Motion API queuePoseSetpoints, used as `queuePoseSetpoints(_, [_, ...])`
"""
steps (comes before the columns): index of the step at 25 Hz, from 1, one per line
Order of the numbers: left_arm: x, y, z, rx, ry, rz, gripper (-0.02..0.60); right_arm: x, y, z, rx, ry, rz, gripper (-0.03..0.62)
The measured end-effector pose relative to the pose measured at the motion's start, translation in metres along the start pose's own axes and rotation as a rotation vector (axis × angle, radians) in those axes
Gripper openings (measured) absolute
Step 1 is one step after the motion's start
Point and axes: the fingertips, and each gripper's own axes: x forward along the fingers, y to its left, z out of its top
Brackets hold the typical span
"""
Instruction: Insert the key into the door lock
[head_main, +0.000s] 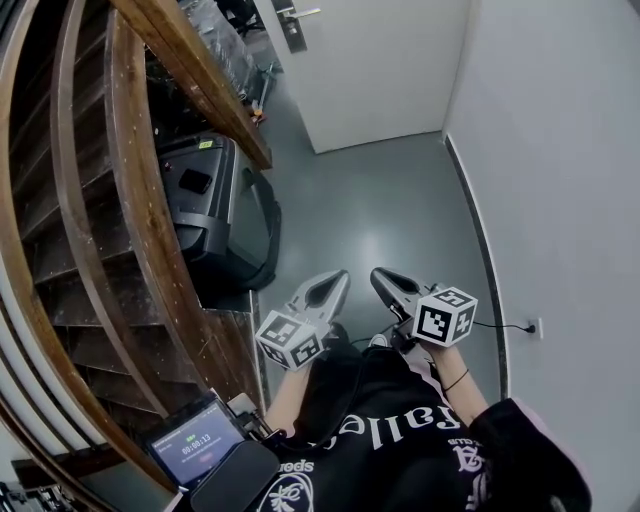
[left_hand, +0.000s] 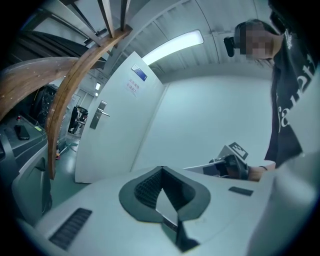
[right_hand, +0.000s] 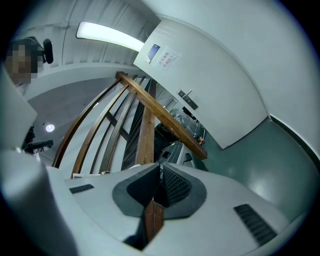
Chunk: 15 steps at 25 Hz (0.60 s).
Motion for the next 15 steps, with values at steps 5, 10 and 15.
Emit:
queuePoseSetpoints(5, [0.000, -0.007, -0.005, 0.034, 0.022, -0.021, 0.005, 0.000, 0.003, -0.001, -0.002, -0.004, 0.012, 0.032])
queuePoseSetpoints(10, [-0.004, -0.003, -0.007, 0.033, 0.050, -0.021, 0.005, 0.003, 0.006, 0.000, -0.005, -0.006, 0.016, 0.032])
queuePoseSetpoints(15, [-0.010, 0.007, -0.007, 0.010, 0.058, -0.001, 0.005, 0.008, 0.007, -0.001, -0.004, -0.008, 0.015, 0.032])
